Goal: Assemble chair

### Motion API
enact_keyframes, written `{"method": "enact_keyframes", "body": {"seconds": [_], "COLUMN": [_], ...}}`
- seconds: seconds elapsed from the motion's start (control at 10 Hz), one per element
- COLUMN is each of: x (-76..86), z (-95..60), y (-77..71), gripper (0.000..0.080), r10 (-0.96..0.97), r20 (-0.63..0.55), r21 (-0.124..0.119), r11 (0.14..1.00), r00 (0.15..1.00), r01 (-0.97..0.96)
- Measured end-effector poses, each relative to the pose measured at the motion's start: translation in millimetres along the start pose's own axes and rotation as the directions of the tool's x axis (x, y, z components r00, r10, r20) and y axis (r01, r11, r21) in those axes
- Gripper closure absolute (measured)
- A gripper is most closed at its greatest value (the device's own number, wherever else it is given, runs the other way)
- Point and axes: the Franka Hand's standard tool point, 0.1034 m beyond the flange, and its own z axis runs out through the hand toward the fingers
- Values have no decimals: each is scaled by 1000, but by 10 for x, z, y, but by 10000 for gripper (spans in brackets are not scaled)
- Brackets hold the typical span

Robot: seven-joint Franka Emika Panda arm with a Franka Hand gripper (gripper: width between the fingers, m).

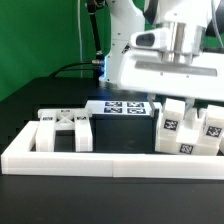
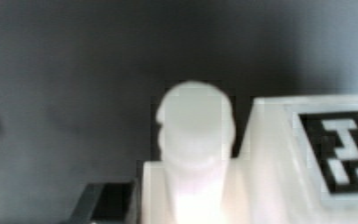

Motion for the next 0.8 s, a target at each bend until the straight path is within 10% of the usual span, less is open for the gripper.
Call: {"method": "enact_keyframes", "body": {"seconds": [0.8], "x": [24], "z": [-207], "y": [138], "gripper": [463], "r10": [-4], "r20": [152], "r21": [-5], "r11": [1000], "r00": [988], "r01": [5]}}
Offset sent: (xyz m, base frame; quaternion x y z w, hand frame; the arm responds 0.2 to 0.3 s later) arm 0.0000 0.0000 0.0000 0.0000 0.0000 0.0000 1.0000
